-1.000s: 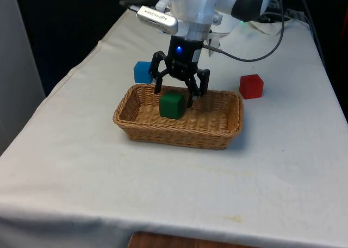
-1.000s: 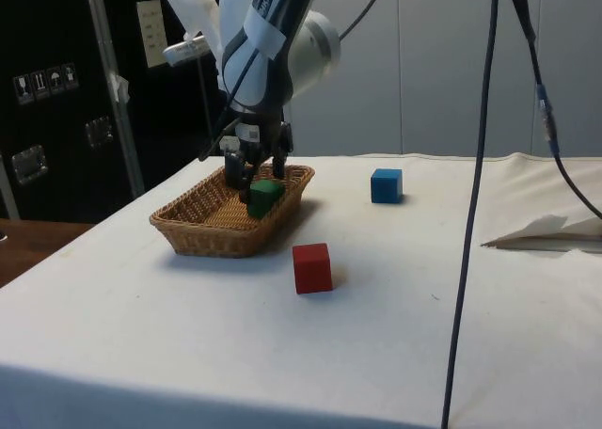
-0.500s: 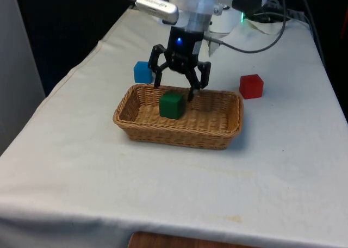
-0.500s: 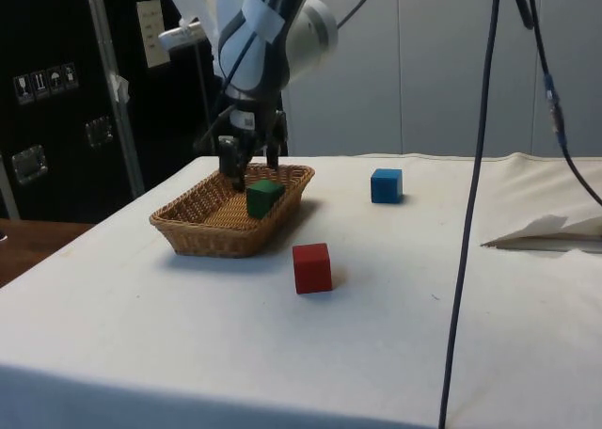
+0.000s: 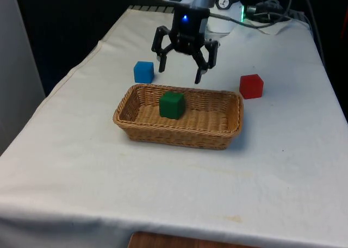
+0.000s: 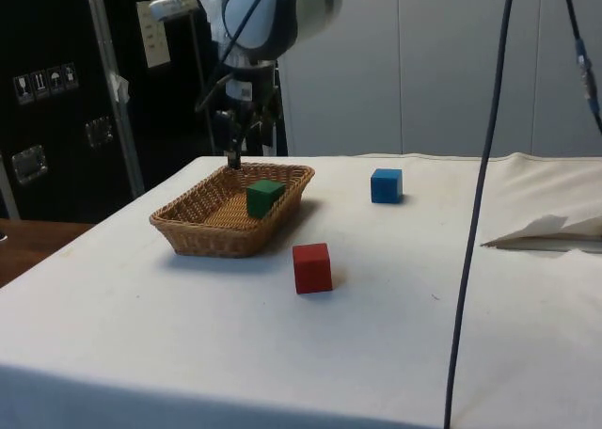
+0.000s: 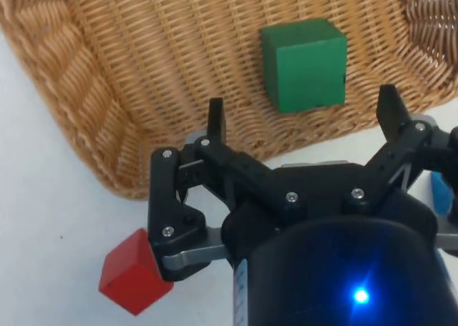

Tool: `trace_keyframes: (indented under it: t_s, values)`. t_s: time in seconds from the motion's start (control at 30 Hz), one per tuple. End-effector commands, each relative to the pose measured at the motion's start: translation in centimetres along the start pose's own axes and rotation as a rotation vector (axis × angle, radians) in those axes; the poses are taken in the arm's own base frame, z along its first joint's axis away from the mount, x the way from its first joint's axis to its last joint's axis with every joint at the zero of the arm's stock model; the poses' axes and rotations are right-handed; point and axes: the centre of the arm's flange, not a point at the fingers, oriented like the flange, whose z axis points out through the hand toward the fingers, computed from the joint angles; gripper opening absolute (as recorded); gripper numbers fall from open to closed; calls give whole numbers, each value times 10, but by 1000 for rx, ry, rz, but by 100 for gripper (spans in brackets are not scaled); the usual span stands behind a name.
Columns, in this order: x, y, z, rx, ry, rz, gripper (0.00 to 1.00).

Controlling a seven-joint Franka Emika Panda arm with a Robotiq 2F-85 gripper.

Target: Pick up exactly two blocks and place them into the basket.

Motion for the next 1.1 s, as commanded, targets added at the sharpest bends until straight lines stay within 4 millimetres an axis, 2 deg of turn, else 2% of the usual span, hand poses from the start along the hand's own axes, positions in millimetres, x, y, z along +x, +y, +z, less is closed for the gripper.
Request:
trace_keyframes:
  t_s: [0.0,0.33,0.5,0.57,0.8,0.83,1.07]
  values:
    - [-2,2,-5,-11,-4,-5,100]
    - [-10,3,-25,13,1,-41,100]
    - [-21,9,-36,12,1,-71,100]
    - [-20,7,-38,25,3,-71,100]
    - [-38,19,-43,35,-4,-96,100]
    - [-35,16,-43,41,-8,-93,100]
    - [-51,31,-43,50,-15,-119,100]
